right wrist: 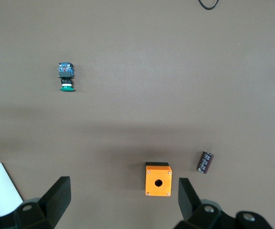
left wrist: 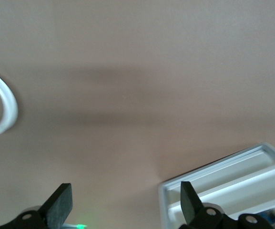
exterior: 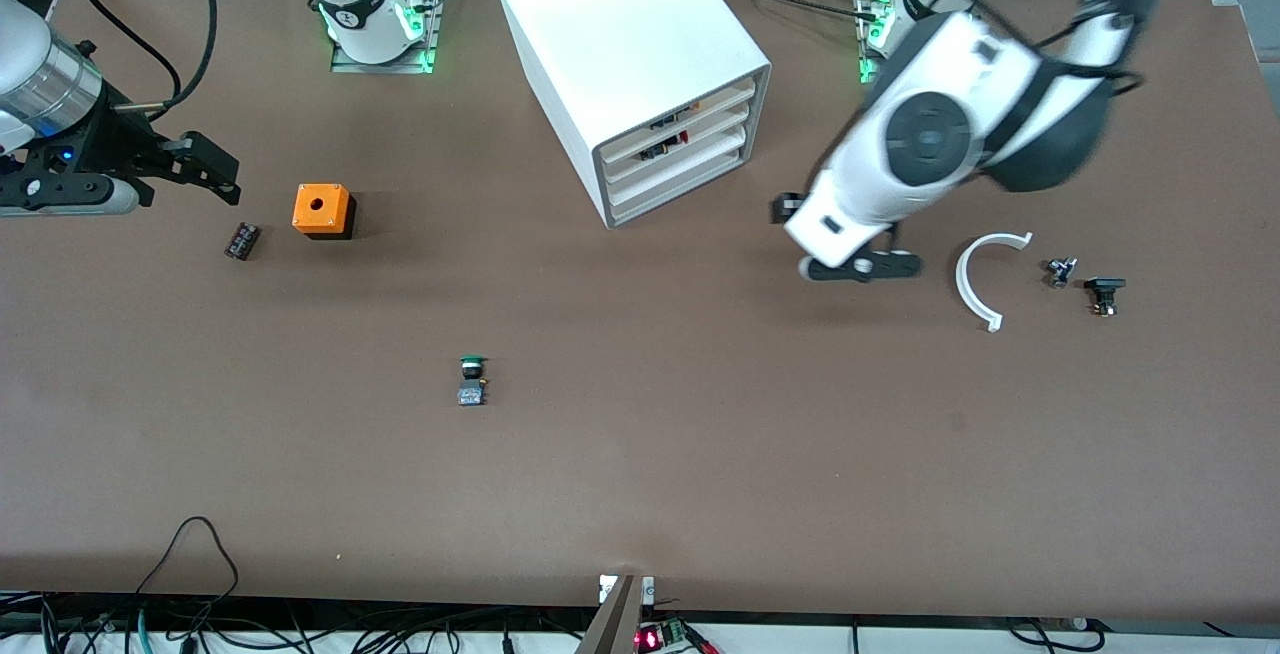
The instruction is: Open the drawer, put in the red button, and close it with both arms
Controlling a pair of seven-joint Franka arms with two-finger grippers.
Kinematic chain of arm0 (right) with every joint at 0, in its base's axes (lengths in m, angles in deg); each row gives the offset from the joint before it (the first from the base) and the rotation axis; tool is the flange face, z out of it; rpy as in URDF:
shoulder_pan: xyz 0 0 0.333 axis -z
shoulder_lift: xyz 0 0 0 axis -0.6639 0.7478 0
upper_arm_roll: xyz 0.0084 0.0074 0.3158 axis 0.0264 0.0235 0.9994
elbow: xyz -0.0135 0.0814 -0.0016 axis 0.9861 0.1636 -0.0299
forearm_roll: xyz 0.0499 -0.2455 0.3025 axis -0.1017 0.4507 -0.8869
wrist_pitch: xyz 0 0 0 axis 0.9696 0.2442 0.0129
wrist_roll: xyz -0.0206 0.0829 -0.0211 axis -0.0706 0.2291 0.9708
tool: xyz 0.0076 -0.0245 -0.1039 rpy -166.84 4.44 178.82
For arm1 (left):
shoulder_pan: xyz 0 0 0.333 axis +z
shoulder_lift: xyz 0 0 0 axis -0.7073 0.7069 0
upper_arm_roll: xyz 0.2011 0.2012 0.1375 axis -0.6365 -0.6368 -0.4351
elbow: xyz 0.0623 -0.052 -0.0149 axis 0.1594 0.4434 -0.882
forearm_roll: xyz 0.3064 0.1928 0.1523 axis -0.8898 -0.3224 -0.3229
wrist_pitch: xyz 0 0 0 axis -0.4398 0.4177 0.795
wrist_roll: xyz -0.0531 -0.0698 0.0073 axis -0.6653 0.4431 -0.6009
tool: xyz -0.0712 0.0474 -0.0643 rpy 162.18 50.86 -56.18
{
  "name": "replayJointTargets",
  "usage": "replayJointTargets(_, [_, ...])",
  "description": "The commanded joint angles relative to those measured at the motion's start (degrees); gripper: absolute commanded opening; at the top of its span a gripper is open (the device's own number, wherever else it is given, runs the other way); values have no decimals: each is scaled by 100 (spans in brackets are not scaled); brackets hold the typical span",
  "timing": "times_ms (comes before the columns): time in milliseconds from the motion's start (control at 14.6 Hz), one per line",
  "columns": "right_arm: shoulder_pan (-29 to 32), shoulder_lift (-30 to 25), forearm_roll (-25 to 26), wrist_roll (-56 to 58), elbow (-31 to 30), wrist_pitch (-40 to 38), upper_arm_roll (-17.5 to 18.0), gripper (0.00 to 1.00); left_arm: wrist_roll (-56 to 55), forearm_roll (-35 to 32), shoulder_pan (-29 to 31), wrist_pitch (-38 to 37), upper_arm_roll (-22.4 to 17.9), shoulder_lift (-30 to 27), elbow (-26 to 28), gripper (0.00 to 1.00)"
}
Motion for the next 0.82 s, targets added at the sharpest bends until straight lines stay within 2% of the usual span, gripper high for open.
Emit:
replayJointTargets(0, [116, 71, -26, -29, 154, 45, 106, 100, 1400, -401, 398, -569, 44, 6, -576, 100])
replayJointTargets(137, [116, 71, -35, -29, 189, 108, 106, 100, 2253, -455, 505, -649, -104, -47, -823, 100])
replayJointTargets(275, [116, 71, -35, -29, 198, 73, 106, 100, 2818, -298, 304, -571, -857, -397, -763, 100])
replayJointTargets(412, [125, 71, -43, -29, 190, 64, 106, 100, 3152, 315, -39, -570, -1788, -687, -736, 100])
replayJointTargets(549, [125, 79, -35, 6, 198, 90, 106, 100, 3504, 817, -434, -474, -2755, -1091, -412, 100])
replayJointTargets(618, [116, 79, -26, 6, 207, 81, 106, 100, 3540, 863, -592, -221, -3133, -1354, -176, 100])
replayJointTargets(686, [125, 97, -26, 32, 225, 99, 106, 100, 3523, 855, -698, 68, -3346, -1661, 174, 100])
replayJointTargets(755, [133, 97, -26, 41, 242, 99, 106, 100, 3505, 837, -708, 245, -3374, -1960, 482, 100])
